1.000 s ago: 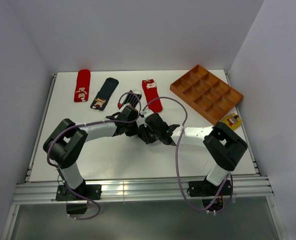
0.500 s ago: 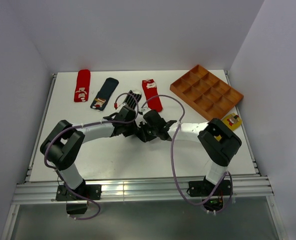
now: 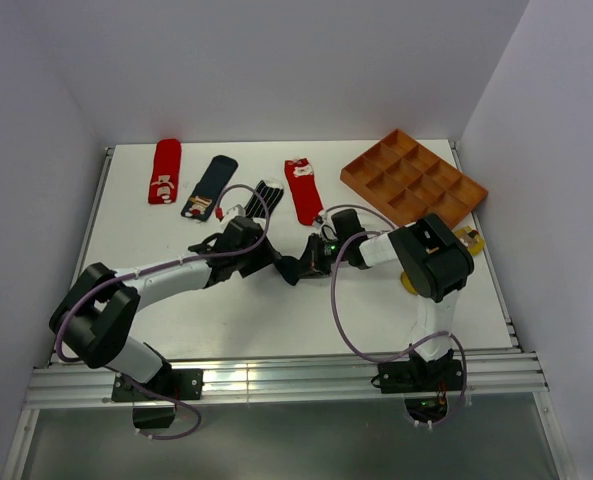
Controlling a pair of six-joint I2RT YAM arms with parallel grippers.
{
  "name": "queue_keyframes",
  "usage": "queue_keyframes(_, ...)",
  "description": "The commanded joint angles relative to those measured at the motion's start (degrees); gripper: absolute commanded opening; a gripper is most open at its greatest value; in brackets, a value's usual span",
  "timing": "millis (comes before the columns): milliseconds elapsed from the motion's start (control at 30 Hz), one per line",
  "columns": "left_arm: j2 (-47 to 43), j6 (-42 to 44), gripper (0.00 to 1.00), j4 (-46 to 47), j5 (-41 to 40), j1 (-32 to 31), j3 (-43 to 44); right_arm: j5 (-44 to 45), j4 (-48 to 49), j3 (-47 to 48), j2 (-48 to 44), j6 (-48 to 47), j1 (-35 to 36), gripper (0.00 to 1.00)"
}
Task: Roll the socks
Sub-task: Roll the sock at the center of the board.
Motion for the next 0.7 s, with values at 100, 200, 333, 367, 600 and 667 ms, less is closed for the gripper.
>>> queue_keyframes(100, 2.4, -1.93, 0.62, 6.57, 1.82, 0.0, -0.32, -7.0, 4.56, -1.04, 3.88, 7.2, -1.6, 0.0)
queue_keyframes(200, 5.03, -1.58, 0.61, 6.84, 1.99, 0.0, 1.17, -7.44, 5.96, -1.3, 4.76, 8.42, -2.13, 0.0)
queue_keyframes(333, 8.64, -1.14, 0.56, 6.14, 2.26, 0.0, 3.29, -6.65, 4.83, -1.13, 4.85, 7.82, -2.31, 0.0)
queue_keyframes(367, 9.17, -1.23, 0.52, 5.7, 2.17, 0.0, 3.38, -6.21, 4.39, -1.04, 4.94, 7.46, -2.31, 0.0)
queue_keyframes(600, 12.51, -1.41, 0.23, 3.43, 1.99, -0.09, 4.6, -3.49, 1.58, -0.86, 2.49, 2.73, -2.22, 0.04)
queue_keyframes(667, 12.6, -0.88, 0.12, 2.8, 1.82, -0.09, 4.96, -1.56, -1.49, -0.78, 0.56, 0.18, -2.13, 0.09)
